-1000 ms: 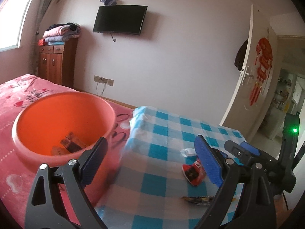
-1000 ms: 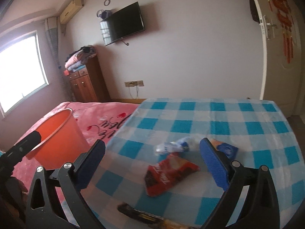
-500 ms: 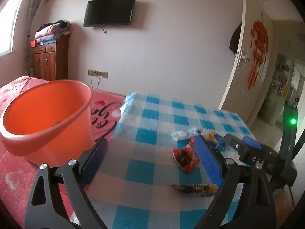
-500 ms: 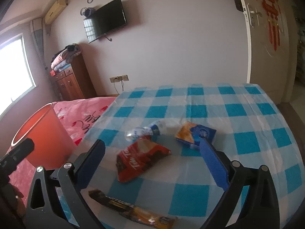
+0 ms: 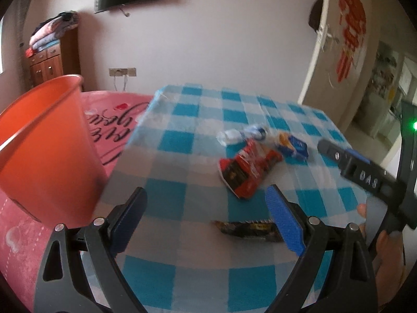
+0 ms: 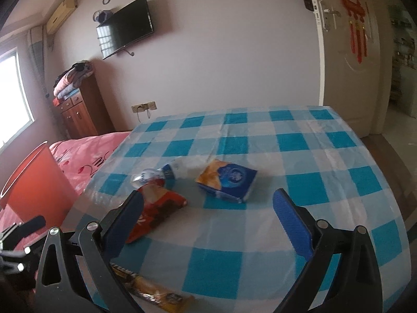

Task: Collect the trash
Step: 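Return both tools to the table toward the red wrapper and bottle, then grasp the red Tea Time wrapper with the left tool while the right tool grasps the Coffeemix stick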

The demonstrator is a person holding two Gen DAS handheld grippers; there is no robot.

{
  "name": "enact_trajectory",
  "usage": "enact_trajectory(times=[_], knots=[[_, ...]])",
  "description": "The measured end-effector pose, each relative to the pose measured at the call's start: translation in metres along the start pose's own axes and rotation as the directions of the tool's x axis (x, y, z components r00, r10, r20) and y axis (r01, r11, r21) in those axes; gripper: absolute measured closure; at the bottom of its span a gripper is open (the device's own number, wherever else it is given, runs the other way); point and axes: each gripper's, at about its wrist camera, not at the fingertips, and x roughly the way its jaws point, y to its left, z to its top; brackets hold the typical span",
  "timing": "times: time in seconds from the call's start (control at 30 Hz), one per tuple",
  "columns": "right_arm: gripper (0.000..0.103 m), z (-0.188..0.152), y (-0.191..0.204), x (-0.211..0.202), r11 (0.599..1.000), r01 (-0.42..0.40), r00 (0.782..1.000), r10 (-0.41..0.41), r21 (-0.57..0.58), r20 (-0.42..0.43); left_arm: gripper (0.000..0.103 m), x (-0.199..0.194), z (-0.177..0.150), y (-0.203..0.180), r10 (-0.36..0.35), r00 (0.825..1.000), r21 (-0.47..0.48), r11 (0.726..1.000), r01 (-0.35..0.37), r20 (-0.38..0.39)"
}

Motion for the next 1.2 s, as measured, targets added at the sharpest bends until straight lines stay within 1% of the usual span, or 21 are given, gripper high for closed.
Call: enact_trajectory(times=[0.13, 0.37, 0.47, 0.57, 0.7, 0.87, 0.93, 1.07, 1.2], knots=[[0.005, 0.001, -0.013, 0.002, 1.0, 0.015, 1.0, -0.015, 0.017, 0.0, 0.011, 0.008, -0.004, -0.016, -0.012, 0.999, 0.044, 0.999, 0.013, -0.032], [0.005, 0.002, -0.035, 0.007, 0.999, 0.039, 0.999, -0.039, 0.036, -0.007, 0.011, 0.019, -0.007, -0.04, -0.034, 0.997, 0.097, 0.994, 0.04, -0.064], [0.005, 0.002, -0.047, 0.01, 0.998, 0.018, 1.0, -0.017, 0.061, -0.016, 0.011, 0.023, -0.004, -0.05, -0.037, 0.997, 0.119, 0.992, 0.046, -0.073], [0.005, 0.002, -0.06, 0.015, 0.996, 0.03, 0.999, -0.026, 0.088, -0.046, 0.011, 0.027, 0.004, -0.057, -0.047, 0.997, 0.136, 0.989, 0.056, -0.069], [0.005, 0.004, -0.081, 0.019, 0.989, 0.017, 0.998, -0.008, 0.145, -0.066, 0.011, 0.037, 0.015, -0.065, -0.06, 0.996, 0.155, 0.985, 0.07, -0.071], [0.005, 0.005, -0.101, 0.022, 0.982, 0.003, 0.997, 0.012, 0.19, -0.078, 0.011, 0.063, 0.028, -0.069, -0.067, 0.99, 0.157, 0.984, 0.086, -0.12], [0.005, 0.006, -0.105, 0.023, 0.98, -0.005, 0.996, 0.022, 0.198, -0.083, 0.011, 0.073, 0.031, -0.07, -0.07, 0.988, 0.161, 0.983, 0.091, -0.135], [0.005, 0.005, -0.11, 0.028, 0.976, -0.025, 0.994, 0.048, 0.214, -0.102, 0.011, 0.093, 0.033, -0.071, -0.045, 0.986, 0.188, 0.979, 0.075, -0.16], [0.005, 0.004, -0.112, 0.033, 0.975, -0.039, 0.991, 0.066, 0.22, -0.118, 0.011, 0.104, 0.036, -0.071, -0.036, 0.985, 0.205, 0.976, 0.071, -0.169]])
